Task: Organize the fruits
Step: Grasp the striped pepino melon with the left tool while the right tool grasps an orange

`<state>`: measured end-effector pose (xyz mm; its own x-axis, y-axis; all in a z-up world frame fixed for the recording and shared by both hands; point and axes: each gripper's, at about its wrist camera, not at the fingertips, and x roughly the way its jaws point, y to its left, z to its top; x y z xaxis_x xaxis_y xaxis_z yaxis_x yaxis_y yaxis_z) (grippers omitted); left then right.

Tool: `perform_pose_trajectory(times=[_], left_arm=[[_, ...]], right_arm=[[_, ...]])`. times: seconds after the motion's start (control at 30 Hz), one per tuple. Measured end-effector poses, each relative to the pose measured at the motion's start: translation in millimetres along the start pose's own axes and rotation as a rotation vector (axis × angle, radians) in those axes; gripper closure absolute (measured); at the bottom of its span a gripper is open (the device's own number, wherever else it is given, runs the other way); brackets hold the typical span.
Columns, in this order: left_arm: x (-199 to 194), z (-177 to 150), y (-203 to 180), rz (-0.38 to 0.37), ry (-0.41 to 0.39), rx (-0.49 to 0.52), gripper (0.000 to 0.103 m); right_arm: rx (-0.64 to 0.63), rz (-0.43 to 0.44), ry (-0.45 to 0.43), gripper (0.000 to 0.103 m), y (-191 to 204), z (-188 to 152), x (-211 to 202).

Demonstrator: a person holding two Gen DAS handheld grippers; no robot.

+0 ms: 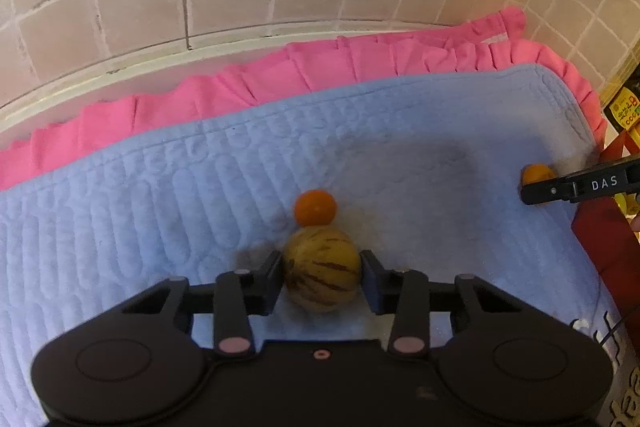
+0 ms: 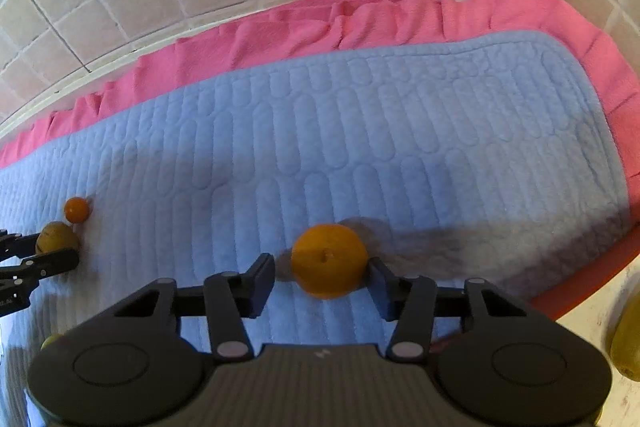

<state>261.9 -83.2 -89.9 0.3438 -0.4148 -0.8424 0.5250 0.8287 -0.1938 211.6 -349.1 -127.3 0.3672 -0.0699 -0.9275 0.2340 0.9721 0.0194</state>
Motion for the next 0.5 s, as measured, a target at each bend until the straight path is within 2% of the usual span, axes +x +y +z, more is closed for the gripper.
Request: perform_pose_trajectory(times=[0.07,0.27,0.5], left_arm=[[-1.2,-0.3,0.1,0.001,-0.002,-0.006,0.055],[-6.9,-1.4,-3.1,0.024,-0.011,-0.010,0.056],[-40.4,5.2,-16.3,0.036,-0.073,0.024,0.056]], right_arm=[[0.000,-0.008,-0.007,0.061,-0.5,-0.3,-0.9],[0.001,-0.002,-0.033,0.062,2.6,-3.2,-8.2],[0.009,0.061,-0.157,0.062,4.7,-10.1,-64.1]])
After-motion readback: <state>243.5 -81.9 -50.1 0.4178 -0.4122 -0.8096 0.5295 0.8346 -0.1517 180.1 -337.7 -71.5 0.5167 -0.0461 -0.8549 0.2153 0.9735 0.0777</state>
